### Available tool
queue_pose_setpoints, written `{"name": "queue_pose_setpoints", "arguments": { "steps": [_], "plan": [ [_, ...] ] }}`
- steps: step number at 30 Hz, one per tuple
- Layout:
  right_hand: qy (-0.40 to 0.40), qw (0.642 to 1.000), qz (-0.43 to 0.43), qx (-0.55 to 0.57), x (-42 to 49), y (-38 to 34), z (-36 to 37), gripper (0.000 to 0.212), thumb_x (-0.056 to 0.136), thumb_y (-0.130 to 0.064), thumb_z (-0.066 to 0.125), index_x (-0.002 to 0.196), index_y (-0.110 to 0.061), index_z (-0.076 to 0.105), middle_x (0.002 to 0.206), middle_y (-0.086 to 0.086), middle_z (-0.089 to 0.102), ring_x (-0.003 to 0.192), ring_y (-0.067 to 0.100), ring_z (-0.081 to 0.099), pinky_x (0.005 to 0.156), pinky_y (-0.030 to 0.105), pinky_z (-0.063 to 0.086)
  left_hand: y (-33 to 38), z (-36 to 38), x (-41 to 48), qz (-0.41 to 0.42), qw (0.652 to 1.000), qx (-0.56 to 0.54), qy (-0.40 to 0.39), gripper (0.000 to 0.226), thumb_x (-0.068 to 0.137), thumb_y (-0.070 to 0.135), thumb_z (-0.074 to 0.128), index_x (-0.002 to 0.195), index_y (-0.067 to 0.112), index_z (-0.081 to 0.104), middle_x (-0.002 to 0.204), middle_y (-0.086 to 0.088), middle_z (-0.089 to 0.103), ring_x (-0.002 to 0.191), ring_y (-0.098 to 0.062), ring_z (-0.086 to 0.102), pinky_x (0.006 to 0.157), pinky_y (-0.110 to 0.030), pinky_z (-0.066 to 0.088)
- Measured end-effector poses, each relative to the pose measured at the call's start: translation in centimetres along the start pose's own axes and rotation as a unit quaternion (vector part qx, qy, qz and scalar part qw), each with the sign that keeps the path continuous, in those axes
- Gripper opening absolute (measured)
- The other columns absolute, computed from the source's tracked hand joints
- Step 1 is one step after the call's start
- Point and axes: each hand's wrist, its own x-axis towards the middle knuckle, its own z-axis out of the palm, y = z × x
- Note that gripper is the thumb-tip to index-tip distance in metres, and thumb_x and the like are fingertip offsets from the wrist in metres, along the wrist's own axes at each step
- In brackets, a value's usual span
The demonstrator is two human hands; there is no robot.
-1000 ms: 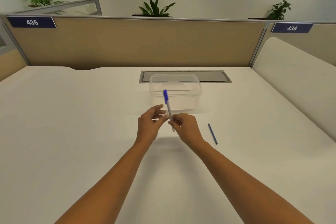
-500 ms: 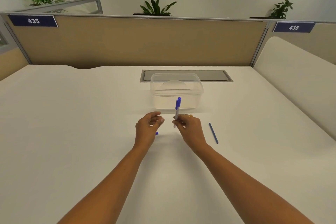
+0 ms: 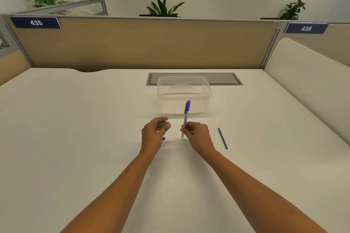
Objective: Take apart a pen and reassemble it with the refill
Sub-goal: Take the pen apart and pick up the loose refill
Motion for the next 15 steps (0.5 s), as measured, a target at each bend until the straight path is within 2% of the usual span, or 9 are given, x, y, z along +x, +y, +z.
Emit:
{"name": "queue_pose_setpoints", "arguments": {
  "steps": [4,9,12,15],
  "plan": [
    [0.064,0.995,-0.052,0.047,-0.46,-0.79,-0.2,0.02,0.087,-0.011,0.059,0.103,0.0,0.065,0.1,0.019,0.07,0.09,0.028,0.064,0.082,0.026,0.047,0.0,0.13,0.04,-0.006,1.0,0.006,0.004,0.025,0.083,0.015,0.062,0.108,0.013,0.062,0.096,0.0,0.063,0.092,-0.019,0.062,0.079,-0.024,0.048],
    [-0.032,0.999,-0.003,-0.004,-0.19,0.08,0.0,0.022,0.089,-0.014,0.057,0.103,0.001,0.065,0.103,0.018,0.07,0.094,0.03,0.063,0.086,0.027,0.046,-0.1,0.13,0.04,-0.005,1.0,0.005,0.002,0.023,0.083,0.014,0.062,0.106,0.015,0.062,0.094,-0.001,0.065,0.091,-0.019,0.062,0.077,-0.024,0.05],
    [0.015,0.999,-0.029,0.021,-0.44,-0.16,0.0,0.022,0.089,-0.013,0.056,0.105,0.0,0.064,0.103,0.018,0.069,0.094,0.028,0.062,0.083,0.025,0.045,-0.14,0.08,0.08,-0.003,1.0,0.007,0.005,0.022,0.083,0.014,0.062,0.105,0.015,0.062,0.093,0.0,0.064,0.09,-0.018,0.062,0.068,-0.015,0.048],
    [0.052,0.996,-0.061,0.044,-0.56,-0.41,-0.05,0.02,0.088,-0.01,0.057,0.104,0.0,0.064,0.102,0.018,0.069,0.092,0.028,0.063,0.08,0.023,0.045,-0.17,0.07,0.16,-0.002,1.0,0.015,0.008,0.023,0.083,0.014,0.062,0.106,0.014,0.062,0.094,0.001,0.063,0.089,-0.018,0.062,0.067,-0.015,0.047]
  ]
}}
